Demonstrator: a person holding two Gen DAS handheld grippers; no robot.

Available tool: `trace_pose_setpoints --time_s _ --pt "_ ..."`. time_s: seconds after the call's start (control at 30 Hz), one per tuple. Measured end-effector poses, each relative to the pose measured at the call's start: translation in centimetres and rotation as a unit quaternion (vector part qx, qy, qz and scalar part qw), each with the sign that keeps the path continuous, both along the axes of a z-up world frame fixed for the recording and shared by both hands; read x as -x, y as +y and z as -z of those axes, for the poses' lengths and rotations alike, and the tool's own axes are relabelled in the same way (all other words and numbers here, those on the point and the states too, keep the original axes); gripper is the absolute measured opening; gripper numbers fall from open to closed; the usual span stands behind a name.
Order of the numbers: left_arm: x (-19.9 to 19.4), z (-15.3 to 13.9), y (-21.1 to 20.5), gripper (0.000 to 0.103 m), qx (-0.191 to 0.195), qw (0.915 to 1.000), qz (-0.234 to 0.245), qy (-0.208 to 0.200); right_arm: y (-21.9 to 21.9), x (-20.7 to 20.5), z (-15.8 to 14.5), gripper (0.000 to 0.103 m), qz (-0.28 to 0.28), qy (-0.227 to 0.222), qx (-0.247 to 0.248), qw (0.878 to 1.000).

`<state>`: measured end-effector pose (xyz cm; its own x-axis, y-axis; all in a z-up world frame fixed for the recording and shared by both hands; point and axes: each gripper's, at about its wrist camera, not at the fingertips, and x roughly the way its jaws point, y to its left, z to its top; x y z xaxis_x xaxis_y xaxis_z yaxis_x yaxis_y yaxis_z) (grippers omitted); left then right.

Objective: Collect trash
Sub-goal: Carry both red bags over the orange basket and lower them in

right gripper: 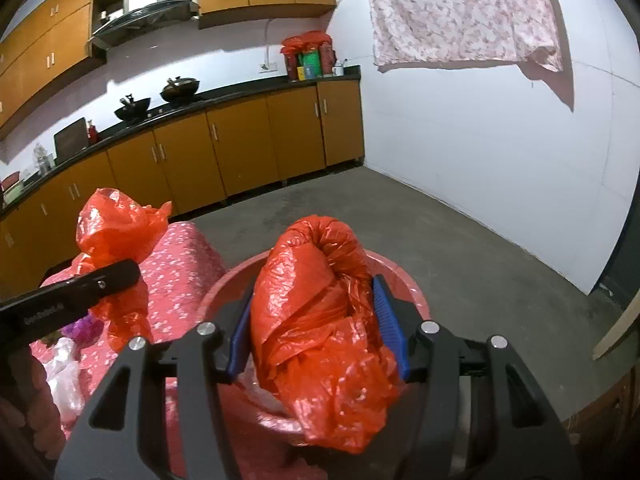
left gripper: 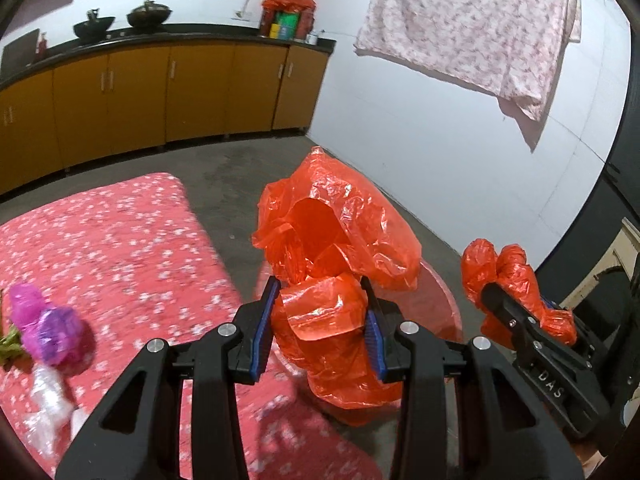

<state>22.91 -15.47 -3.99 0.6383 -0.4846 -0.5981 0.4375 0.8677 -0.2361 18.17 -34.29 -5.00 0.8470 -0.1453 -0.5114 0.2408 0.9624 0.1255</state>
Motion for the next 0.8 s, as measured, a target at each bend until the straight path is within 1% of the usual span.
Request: trace_pose_setpoints --time_s 0.3,0.53,0.6,0.67,0.73,0.77,0.8 --pt "-1.9 1.9 -3.0 0.039 -0.002 0.9994 0.022 0.028 -1.6 -2.0 1.4 0.053 0.014 0.005 -0.009 1.0" --pt "-3.1 2.6 -4.7 0.04 -0.005 0.9986 0.031 0.043 -2.3 -3.6 1.4 0.054 0.013 -0.004 -0.024 1.0" --pt "-3.3 2.7 -4.7 0.045 -0.005 0.9985 0.029 0.047 -2.5 -4.0 1.2 0.056 0.012 -0.008 -0.03 0.999" --pt "-3.4 2.9 -4.5 0.056 -0.002 0.9985 0.024 0.05 -2.8 -4.2 1.0 0.057 0.01 -0.013 -0.04 0.999" --pt "-3.6 2.9 -4.1 0.063 0.0 0.9985 0.019 0.052 -3.0 -4.3 0.9 0.062 0.009 -0.018 -0.048 0.999" --pt "-3.7 2.9 -3.8 0.066 0.002 0.9985 0.015 0.053 -3.1 -4.2 0.8 0.064 0.011 -0.02 -0.049 0.999" --pt "-3.7 2.9 -3.6 0.067 0.002 0.9985 0.012 0.054 -3.1 -4.1 0.7 0.069 0.014 -0.023 -0.048 0.998"
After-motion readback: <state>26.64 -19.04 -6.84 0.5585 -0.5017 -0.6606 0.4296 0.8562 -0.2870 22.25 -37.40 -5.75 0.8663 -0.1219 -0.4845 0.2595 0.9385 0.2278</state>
